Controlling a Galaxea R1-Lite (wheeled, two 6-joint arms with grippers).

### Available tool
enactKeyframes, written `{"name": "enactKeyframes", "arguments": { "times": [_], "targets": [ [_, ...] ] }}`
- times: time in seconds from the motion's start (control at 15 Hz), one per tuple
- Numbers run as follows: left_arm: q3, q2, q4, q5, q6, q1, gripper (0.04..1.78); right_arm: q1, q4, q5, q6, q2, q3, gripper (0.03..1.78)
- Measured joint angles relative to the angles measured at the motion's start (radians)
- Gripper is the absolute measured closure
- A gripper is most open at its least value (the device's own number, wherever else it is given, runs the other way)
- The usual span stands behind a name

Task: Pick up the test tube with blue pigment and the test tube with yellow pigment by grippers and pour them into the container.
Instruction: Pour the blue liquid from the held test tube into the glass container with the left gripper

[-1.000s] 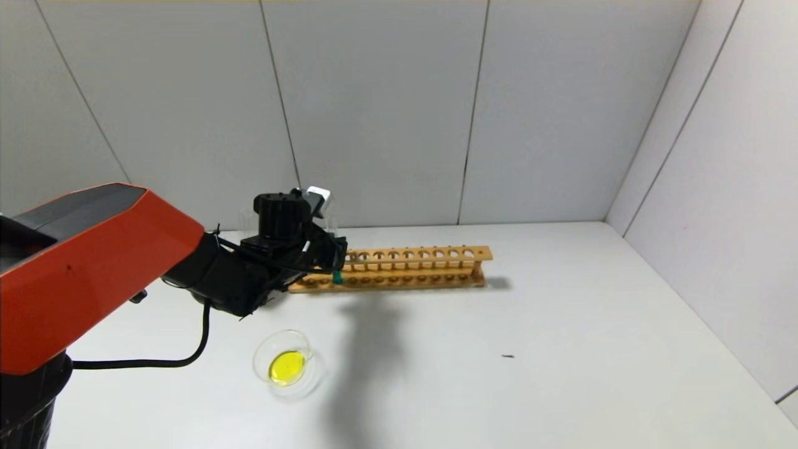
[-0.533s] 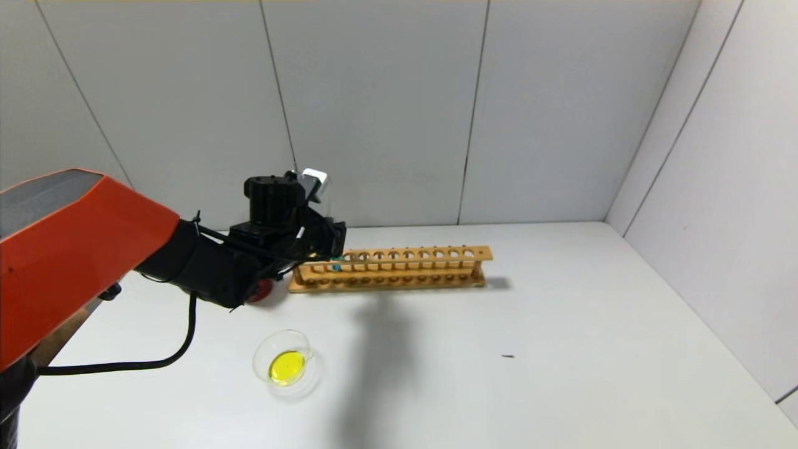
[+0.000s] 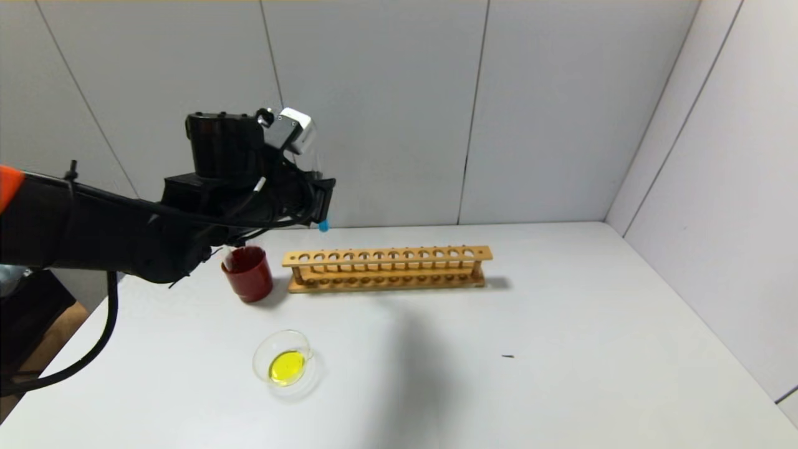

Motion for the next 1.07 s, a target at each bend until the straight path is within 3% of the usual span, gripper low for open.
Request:
{"name": "enactKeyframes", "arguments": {
  "times": [0.2,0.6,1.07],
  "targets": [
    [0.091,-0.091,-0.001,0.004,0.136,-0.017,1.5,0.0,0.0,0.0,0.0,0.0,0.0,0.06],
    [0.392,-0.219,-0.007,0.004,0.623,0.027,1.5,0.0,0.0,0.0,0.0,0.0,0.0,0.06],
    [0.569,-0.245,-0.002,-0.03,1.108,0.09,1.5,0.0,0.0,0.0,0.0,0.0,0.0,0.06]
  ]
}}
